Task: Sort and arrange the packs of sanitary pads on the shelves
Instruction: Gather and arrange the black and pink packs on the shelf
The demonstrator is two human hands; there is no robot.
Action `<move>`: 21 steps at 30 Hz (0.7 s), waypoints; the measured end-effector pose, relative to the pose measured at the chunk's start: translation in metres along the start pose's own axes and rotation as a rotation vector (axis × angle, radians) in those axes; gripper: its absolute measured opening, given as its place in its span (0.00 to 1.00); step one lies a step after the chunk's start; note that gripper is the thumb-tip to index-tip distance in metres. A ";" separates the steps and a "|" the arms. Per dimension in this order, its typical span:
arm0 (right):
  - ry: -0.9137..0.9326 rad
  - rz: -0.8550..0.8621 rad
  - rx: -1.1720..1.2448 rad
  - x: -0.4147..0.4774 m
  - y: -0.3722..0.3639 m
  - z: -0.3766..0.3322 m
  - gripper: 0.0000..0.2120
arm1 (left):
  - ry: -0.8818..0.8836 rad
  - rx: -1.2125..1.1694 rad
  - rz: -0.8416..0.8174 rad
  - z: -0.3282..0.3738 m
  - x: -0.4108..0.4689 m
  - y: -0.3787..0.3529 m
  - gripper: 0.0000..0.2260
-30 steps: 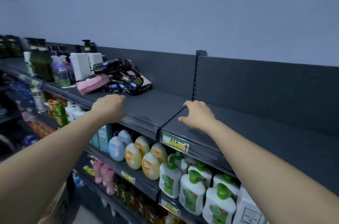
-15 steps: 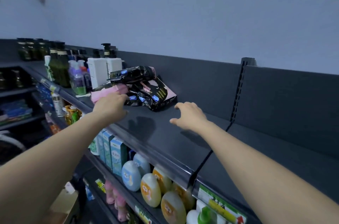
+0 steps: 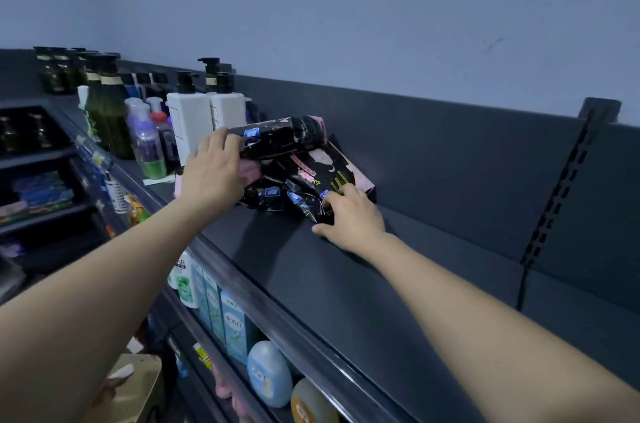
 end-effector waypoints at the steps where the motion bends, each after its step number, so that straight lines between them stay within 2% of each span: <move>1: -0.003 0.037 -0.021 0.005 0.001 -0.001 0.26 | -0.013 -0.008 0.008 0.000 0.007 -0.003 0.24; 4: 0.041 0.075 -0.123 0.018 -0.003 -0.005 0.25 | -0.054 -0.054 0.052 0.003 0.025 -0.009 0.21; 8: 0.091 0.112 -0.162 0.031 -0.008 -0.007 0.12 | -0.031 -0.180 0.074 0.001 0.050 -0.013 0.14; 10: 0.069 0.195 -0.120 0.034 -0.002 -0.003 0.08 | -0.040 -0.274 0.067 0.002 0.060 -0.011 0.11; 14: 0.032 0.482 -0.058 0.026 0.031 0.005 0.05 | -0.046 -0.404 0.089 0.018 0.072 0.004 0.01; 16: -0.068 0.620 -0.024 0.016 0.053 0.015 0.05 | 0.000 -0.506 0.030 0.030 0.075 0.012 0.01; 18: -0.244 0.771 0.073 0.004 0.076 0.035 0.04 | 0.009 -0.623 -0.009 0.046 0.075 0.023 0.01; 21: -0.438 0.937 0.191 -0.017 0.102 0.065 0.02 | -0.028 -0.769 -0.062 0.079 0.067 0.045 0.05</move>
Point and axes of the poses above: each hand's wrist, its own x-axis towards the middle knuckle, its own y-axis out of the back of the hand, z = x × y, the point moved 7 cm from there along x, towards the middle knuckle, and after that the axes turned 15 degrees about y, right-handed, at the moved point
